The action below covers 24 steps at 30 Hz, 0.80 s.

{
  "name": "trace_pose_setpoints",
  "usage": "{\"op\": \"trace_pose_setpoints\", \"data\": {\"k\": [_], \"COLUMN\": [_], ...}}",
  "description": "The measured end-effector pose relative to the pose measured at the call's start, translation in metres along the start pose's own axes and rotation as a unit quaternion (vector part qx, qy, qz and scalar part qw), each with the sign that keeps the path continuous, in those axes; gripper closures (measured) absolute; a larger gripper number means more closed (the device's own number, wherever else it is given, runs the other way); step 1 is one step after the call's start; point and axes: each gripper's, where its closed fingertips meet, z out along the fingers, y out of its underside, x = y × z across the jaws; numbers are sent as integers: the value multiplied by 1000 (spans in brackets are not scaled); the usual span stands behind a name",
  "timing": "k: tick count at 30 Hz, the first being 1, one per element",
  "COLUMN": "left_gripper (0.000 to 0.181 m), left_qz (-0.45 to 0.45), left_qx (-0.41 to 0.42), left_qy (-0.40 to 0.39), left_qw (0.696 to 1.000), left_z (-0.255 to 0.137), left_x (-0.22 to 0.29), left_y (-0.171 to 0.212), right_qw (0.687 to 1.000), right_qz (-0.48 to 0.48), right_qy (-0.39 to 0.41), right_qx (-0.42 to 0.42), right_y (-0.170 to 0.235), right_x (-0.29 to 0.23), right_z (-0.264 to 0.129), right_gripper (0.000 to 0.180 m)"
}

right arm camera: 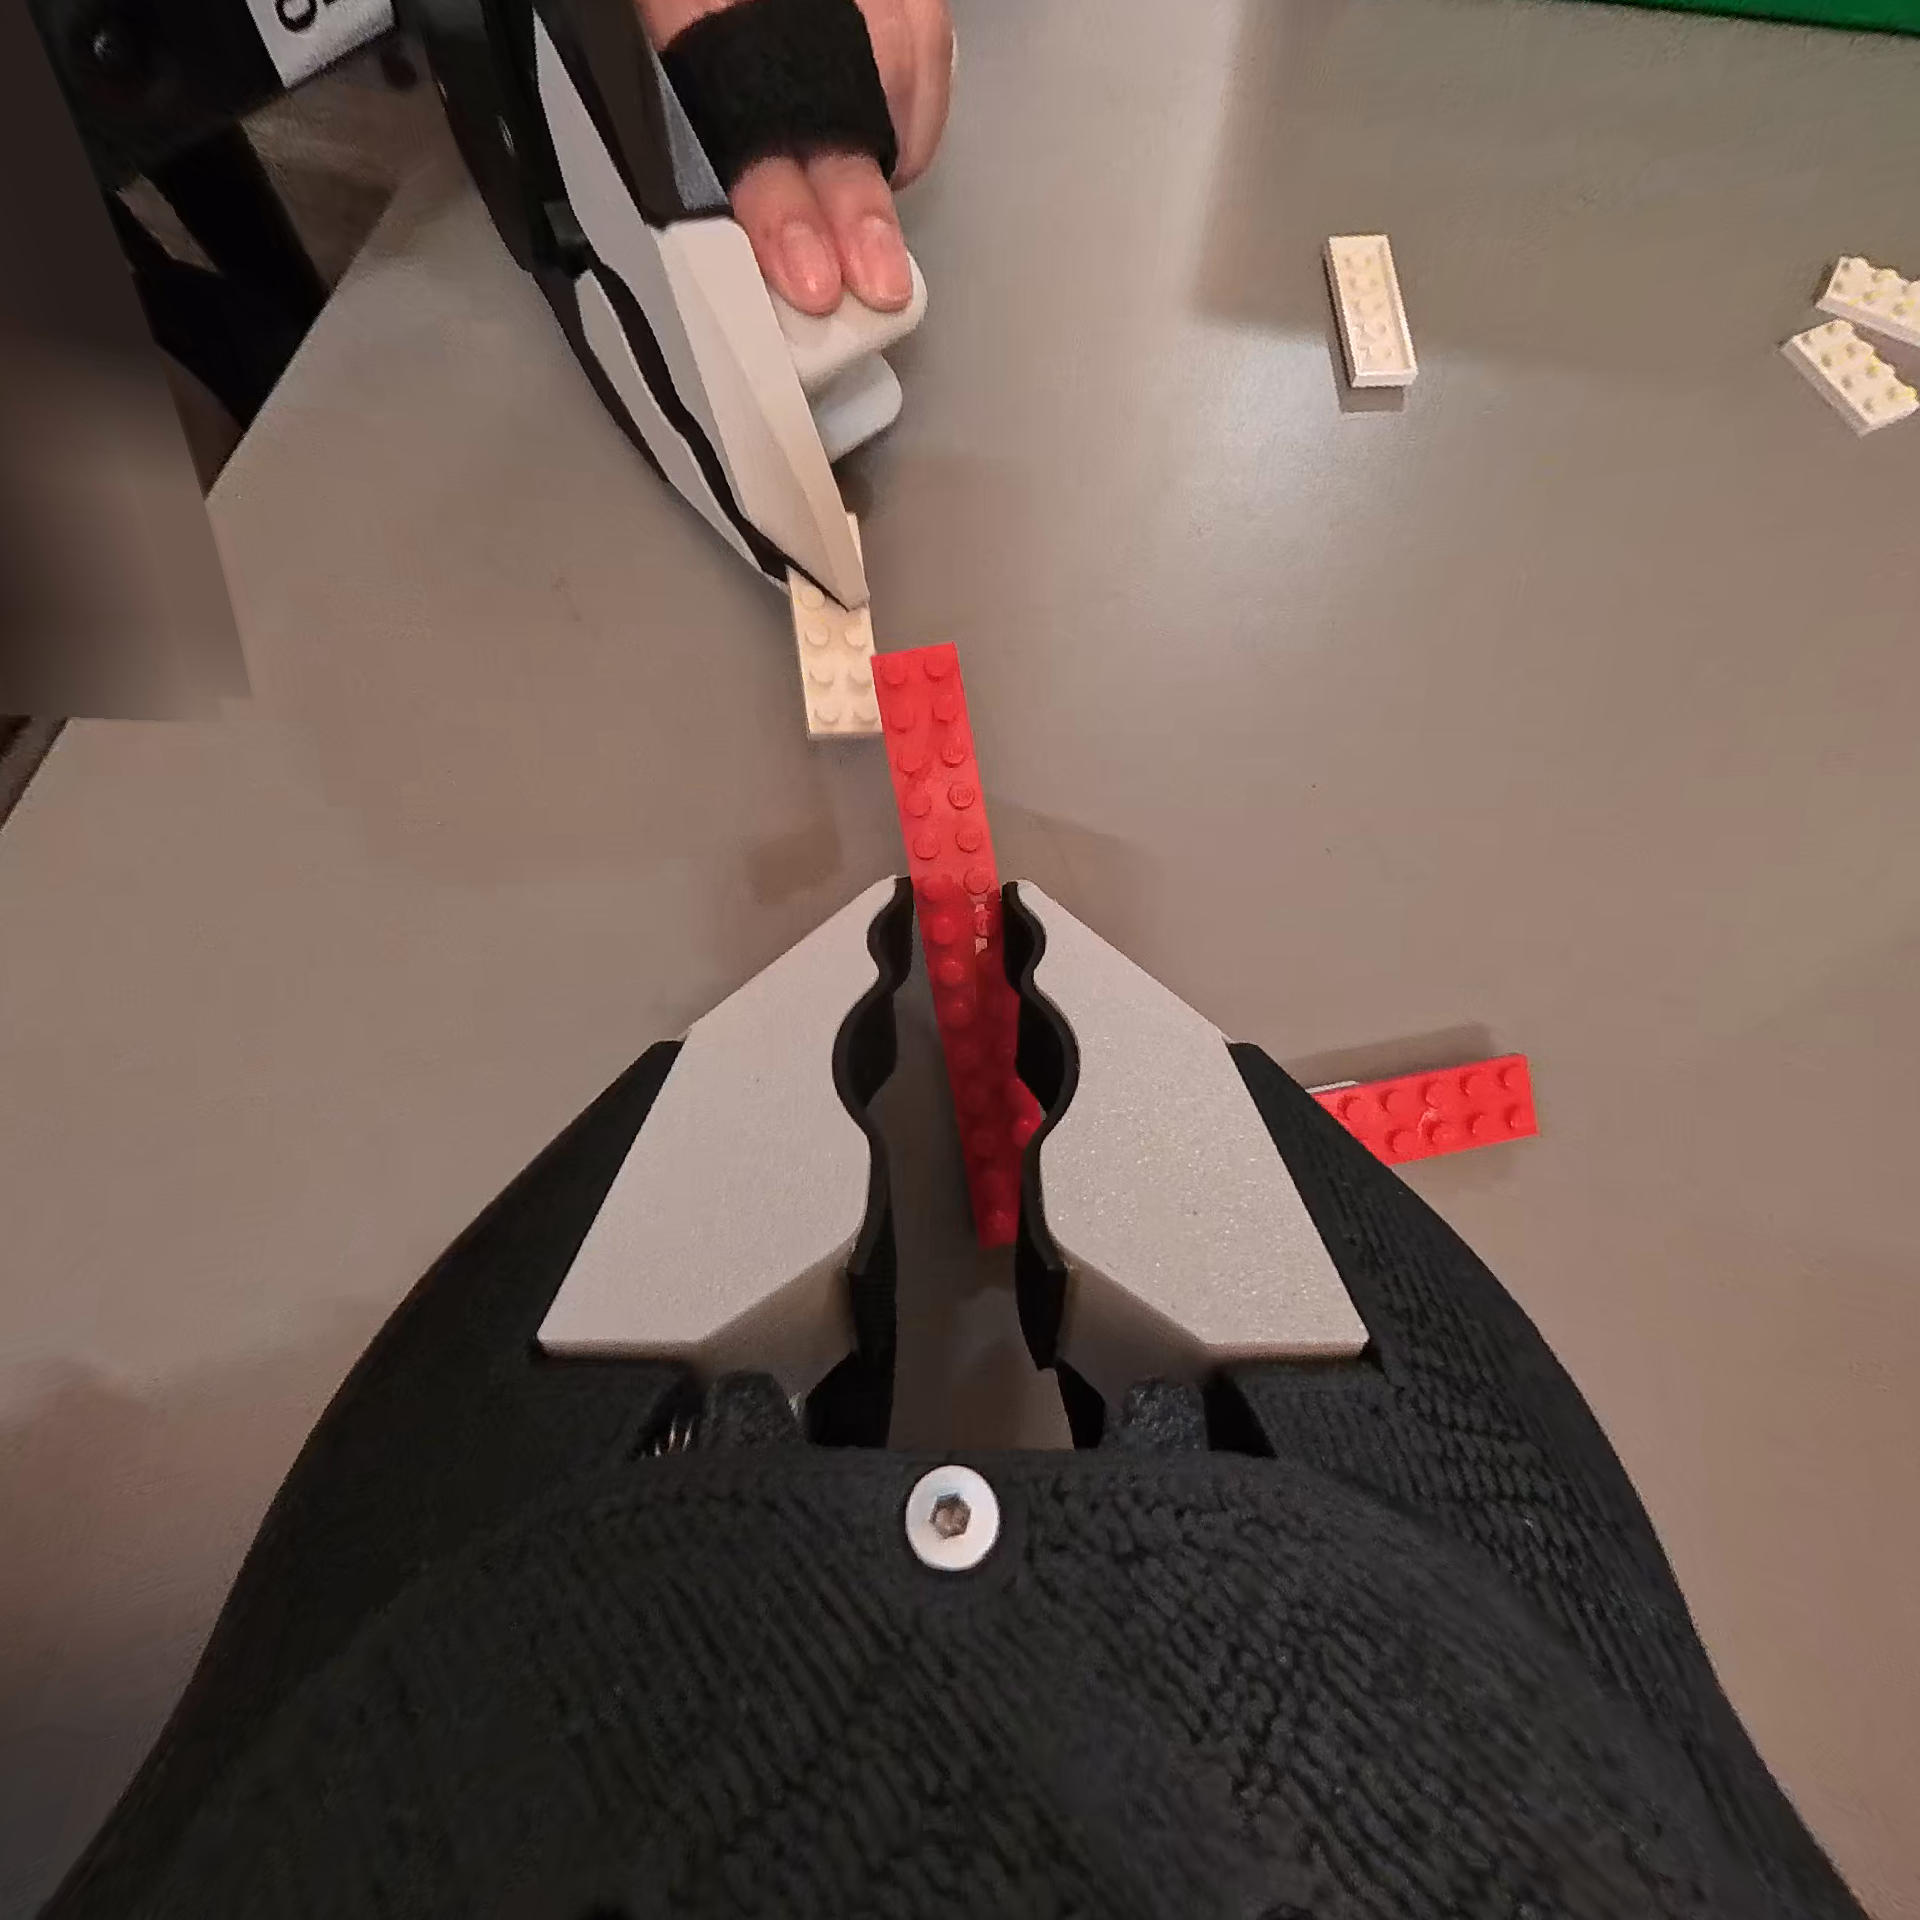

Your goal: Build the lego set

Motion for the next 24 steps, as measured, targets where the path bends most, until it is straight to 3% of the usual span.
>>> {"op": "trace_pose_setpoints", "data": {"k": [10,24], "left_gripper": [178,178], "left_qz": [53,85], "left_qx": [0,3], "left_qy": [-4,-25], "left_qw": [999,996], "left_z": [9,16], "left_x": [1,-4], "left_y": [-3,-4], "right_qw": [999,1000], "right_qz": [15,-3], "right_qy": [-21,-21], "right_qx": [20,-18], "right_y": [-2,0], "right_x": [-3,-11], "right_z": [-2,3], "right_gripper": [164,165]}}
